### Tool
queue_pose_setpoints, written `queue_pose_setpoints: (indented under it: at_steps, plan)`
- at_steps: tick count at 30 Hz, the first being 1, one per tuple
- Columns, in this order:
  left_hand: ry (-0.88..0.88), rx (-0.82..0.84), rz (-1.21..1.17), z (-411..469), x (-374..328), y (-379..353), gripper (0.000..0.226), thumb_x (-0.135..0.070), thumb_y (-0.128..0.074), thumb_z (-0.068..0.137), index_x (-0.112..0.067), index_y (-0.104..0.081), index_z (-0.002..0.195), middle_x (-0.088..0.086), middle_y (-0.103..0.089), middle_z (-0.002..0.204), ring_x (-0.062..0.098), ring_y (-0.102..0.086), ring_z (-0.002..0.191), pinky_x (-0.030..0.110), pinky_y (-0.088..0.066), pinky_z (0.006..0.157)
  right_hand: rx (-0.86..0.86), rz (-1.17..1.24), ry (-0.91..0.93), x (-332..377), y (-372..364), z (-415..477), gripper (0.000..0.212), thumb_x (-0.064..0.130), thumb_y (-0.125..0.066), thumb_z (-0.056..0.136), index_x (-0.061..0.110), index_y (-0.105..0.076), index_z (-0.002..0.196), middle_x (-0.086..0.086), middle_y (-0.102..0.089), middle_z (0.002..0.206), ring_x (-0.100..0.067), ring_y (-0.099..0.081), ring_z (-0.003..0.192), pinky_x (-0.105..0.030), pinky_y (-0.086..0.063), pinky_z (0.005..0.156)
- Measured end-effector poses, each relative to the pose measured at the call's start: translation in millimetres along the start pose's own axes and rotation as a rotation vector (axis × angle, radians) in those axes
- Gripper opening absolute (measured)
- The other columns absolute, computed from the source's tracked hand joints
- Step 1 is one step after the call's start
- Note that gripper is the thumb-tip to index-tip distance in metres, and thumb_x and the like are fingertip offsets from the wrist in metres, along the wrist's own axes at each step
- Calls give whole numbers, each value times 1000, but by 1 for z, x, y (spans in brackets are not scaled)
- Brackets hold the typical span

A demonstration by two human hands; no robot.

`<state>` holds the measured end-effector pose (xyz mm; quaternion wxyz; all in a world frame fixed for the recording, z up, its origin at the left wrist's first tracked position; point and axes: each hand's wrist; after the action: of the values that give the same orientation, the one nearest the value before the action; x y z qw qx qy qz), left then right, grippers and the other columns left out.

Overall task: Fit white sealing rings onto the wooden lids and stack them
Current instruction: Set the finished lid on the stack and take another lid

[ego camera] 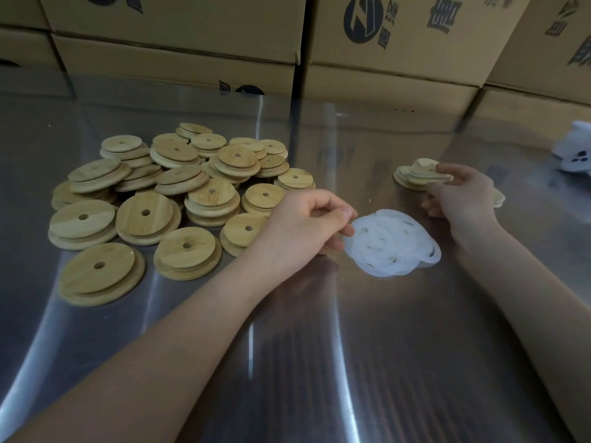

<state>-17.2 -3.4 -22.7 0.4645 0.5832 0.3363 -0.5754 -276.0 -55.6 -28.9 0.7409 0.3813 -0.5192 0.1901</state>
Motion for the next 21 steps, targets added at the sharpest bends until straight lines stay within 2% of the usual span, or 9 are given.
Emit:
queue_pose_setpoints:
  at_steps: [4,9,11,13,16,18,20,21]
  plan:
    - [0,3,13,1,1,0,17,-15,-57,97,-16,-71,89,2,-75,82,13,-68,67,21,-55,62,-41,-67,8,-2,4,3,40,7,-57,83,22,-62,120,-3,-66,71,-7,-61,48,-20,-52,49]
    - [4,3,21,1,2,0,18,-14,-56,97,-16,-72,88,1,-75,81,12,-69,66,17,-54,59,-82,-162,45,-2,7,4,38,14,-57,88,18,-63,125,-9,-66,74,-23,-62,64,-43,-55,81]
    - [1,4,30,0,2,0,18,-14,-56,97,-16,-72,87,1,-74,81,12,-69,66,17,-54,59,-93,-209,70,-3,7,5,38,16,-56,89,18,-62,127,-5,-63,74,-22,-60,66,-34,-51,85]
    - [-3,3,44,0,2,-1,18,-14,-56,97,-15,-71,88,2,-74,82,13,-69,66,17,-54,59,-75,-274,84,-3,8,5,40,16,-55,91,16,-61,130,-2,-59,73,-17,-51,64,-27,-41,80]
    - [-15,-6,74,0,2,-2,17,-14,-56,97,-16,-71,89,1,-74,81,12,-69,68,18,-54,59,-19,-351,98,-4,9,6,41,15,-52,91,10,-59,131,-15,-66,96,-23,-54,78,-30,-40,78]
    - [-35,-23,97,0,1,-2,17,-15,-56,97,-17,-71,88,-1,-74,79,13,-69,68,20,-53,60,-11,-382,118,-3,9,4,42,14,-51,91,9,-57,132,-17,-65,110,-24,-54,87,-31,-40,80]
    - [-84,-59,149,0,0,-2,18,-15,-57,96,-19,-71,87,-5,-73,75,15,-69,71,25,-55,64,-11,-388,133,-2,9,4,43,13,-52,90,10,-57,132,-17,-64,115,-30,-58,98,-34,-42,84]
    - [-116,-80,187,-1,0,-2,18,-15,-57,96,-20,-71,86,-8,-72,74,14,-68,72,27,-55,67,-9,-387,141,-1,8,3,42,13,-52,89,10,-57,131,-17,-65,111,-33,-60,100,-36,-44,85]
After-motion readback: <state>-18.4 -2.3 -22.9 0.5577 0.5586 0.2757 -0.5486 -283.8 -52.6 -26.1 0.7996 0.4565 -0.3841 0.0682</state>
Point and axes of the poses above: each hand's wrist, its own z-axis towards the middle knuckle, its own y-axis out of the back of the hand, x = y × z
